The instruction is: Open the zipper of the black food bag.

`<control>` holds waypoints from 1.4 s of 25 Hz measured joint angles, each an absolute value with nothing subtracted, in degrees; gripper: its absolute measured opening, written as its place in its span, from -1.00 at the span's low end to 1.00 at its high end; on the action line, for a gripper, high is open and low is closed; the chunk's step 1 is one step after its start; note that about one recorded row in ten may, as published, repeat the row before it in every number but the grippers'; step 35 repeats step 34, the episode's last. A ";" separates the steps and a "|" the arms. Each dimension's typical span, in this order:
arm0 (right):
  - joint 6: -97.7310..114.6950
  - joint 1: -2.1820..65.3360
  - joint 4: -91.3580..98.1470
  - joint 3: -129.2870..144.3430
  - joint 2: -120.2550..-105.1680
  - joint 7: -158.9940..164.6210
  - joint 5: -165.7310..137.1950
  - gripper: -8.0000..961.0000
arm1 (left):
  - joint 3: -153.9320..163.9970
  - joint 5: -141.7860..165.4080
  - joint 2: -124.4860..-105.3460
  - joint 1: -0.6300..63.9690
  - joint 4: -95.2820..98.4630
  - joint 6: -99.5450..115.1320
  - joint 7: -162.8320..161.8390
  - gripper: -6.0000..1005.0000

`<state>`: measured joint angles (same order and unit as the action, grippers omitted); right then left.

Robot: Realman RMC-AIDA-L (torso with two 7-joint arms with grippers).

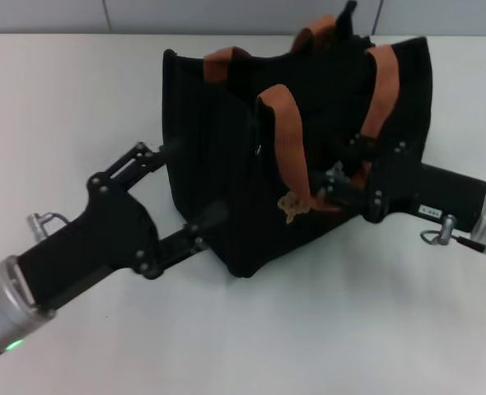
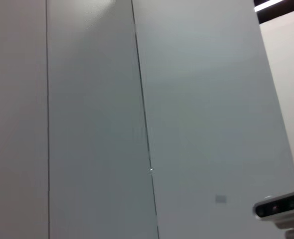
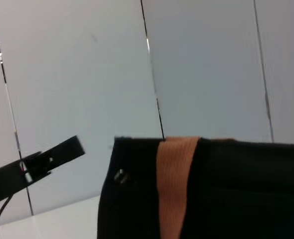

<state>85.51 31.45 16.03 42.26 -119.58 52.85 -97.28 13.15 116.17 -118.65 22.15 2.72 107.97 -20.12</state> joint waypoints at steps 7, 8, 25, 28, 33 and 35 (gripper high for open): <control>93.19 28.54 19.72 48.06 -119.23 51.76 -97.91 0.30 | 19.22 117.71 -118.58 22.17 6.60 108.30 -22.08 0.57; 94.64 27.31 21.07 48.40 -119.21 51.66 -98.01 0.30 | 21.44 117.82 -118.59 22.63 7.46 107.82 -23.41 0.62; 104.38 21.14 26.64 48.41 -118.91 51.71 -103.26 0.76 | 27.53 117.46 -118.73 24.30 9.72 106.14 -27.40 0.62; 103.73 21.12 26.64 48.41 -118.92 51.70 -103.07 0.76 | 27.29 117.30 -118.73 24.10 9.74 106.26 -27.30 0.62; 102.09 20.81 26.55 47.52 -119.04 50.74 -102.84 0.76 | 26.74 117.17 -118.74 23.77 9.76 106.50 -27.19 0.62; 102.09 20.81 26.55 47.52 -119.04 50.74 -102.84 0.76 | 26.74 117.17 -118.74 23.77 9.76 106.50 -27.19 0.62</control>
